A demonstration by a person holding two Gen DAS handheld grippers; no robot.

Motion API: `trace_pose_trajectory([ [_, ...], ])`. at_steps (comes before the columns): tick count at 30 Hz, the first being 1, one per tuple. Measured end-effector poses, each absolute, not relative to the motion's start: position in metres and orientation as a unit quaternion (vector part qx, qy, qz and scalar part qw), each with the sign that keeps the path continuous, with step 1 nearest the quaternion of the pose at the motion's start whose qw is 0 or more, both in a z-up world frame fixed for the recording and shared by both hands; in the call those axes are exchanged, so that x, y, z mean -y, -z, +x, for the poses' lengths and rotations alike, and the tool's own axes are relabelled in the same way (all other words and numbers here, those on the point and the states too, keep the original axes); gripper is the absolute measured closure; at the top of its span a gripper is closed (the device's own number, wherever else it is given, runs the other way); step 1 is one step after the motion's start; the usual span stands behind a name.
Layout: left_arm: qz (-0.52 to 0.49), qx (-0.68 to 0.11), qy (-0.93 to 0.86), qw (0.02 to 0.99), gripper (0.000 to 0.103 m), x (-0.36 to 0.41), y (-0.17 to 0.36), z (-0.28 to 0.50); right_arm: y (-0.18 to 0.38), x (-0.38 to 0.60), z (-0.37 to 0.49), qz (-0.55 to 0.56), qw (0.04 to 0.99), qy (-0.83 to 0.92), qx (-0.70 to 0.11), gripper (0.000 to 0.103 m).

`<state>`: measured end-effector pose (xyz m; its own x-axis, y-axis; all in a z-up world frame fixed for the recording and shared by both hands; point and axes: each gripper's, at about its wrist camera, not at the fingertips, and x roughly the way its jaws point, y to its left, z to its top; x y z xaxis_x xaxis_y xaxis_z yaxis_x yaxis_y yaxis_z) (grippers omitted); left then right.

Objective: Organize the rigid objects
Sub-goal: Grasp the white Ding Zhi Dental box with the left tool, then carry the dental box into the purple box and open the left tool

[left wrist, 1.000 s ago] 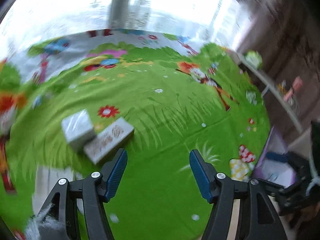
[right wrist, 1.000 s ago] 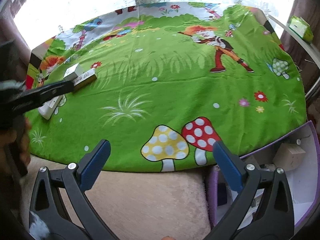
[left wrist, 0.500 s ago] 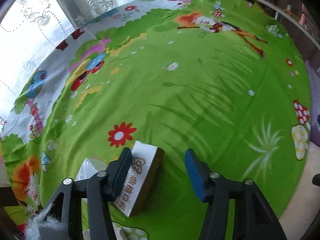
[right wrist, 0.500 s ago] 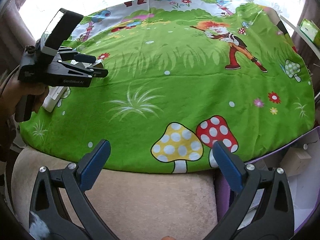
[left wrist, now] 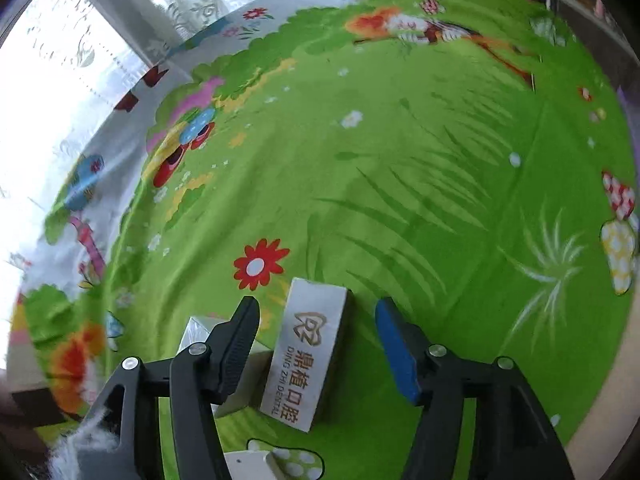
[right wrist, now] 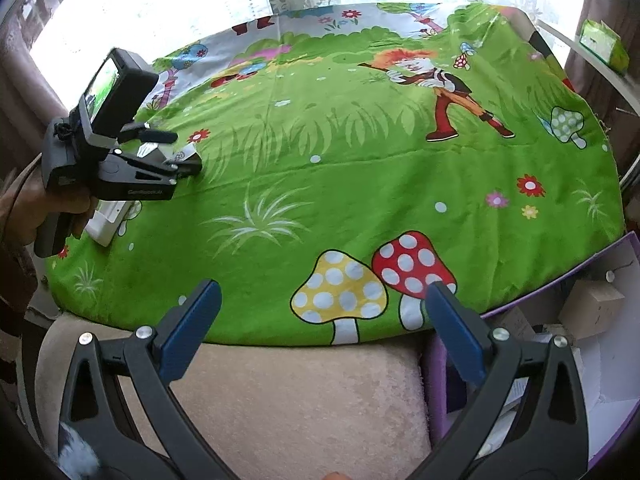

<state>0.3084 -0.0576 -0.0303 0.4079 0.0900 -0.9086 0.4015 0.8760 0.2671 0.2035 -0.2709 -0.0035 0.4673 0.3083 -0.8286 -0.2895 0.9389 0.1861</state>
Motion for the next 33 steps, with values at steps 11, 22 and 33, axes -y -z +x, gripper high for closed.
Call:
trace_pose_trajectory([
  [11,0.050,-0.533,0.143,0.832,0.070,0.077,0.009,0.273,-0.005,0.281,0.202,0.032,0.862,-0.175,-0.474,0.001],
  [22,-0.279,-0.536,0.235,0.761,0.070,0.173,0.010,0.210,-0.060,0.364,0.207,0.087,0.896,-0.106,-0.422,0.001],
  [33,-0.261,-0.553,0.274,0.742,0.047,0.202,0.009,0.195,-0.060,0.367,0.209,0.094,0.896,-0.103,-0.423,0.001],
])
